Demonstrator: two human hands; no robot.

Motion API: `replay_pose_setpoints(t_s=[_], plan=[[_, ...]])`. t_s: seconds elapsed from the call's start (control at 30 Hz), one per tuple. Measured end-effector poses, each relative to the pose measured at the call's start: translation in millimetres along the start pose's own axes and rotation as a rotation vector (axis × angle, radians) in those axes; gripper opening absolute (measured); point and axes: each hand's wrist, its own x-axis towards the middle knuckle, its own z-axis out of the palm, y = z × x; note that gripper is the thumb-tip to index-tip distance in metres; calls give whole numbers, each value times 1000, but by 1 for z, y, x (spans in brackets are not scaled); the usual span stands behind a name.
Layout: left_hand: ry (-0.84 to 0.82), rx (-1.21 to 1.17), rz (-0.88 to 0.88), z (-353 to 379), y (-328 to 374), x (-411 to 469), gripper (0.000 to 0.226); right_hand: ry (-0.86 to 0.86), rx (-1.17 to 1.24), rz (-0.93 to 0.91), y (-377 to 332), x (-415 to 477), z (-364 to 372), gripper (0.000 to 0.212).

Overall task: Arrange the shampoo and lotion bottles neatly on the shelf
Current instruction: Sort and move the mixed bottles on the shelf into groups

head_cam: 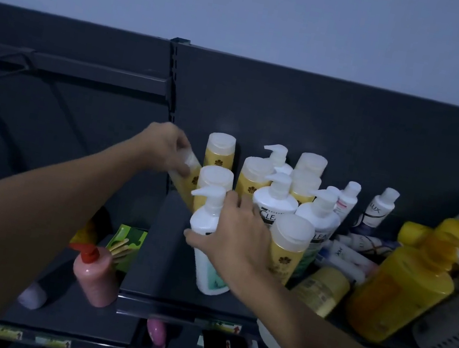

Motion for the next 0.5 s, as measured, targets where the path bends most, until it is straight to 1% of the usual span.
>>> replay_pose_setpoints(t_s=[0.1,0.17,0.23,0.3,0.37,0.43,0.5], plan=[[5,-33,124,6,18,12,62,54,88,117,4,-6,4,81],[-9,4,201,10,27,19,57,65,147,156,6,-12,6,78],[-15,47,273,13,31,27,49,100,185,152,4,-19,11,77],[-45,92,317,15,34,32,50,136,225,130,2,-25,14,87],[-81,121,340,17,37,37,54,129,279,117,1,-27,13,101],[-123,99,338,18,40,39,56,130,319,113,4,-27,11,108],[-169,42,320,18,41,43,56,145,318,102,6,-27,10,109]])
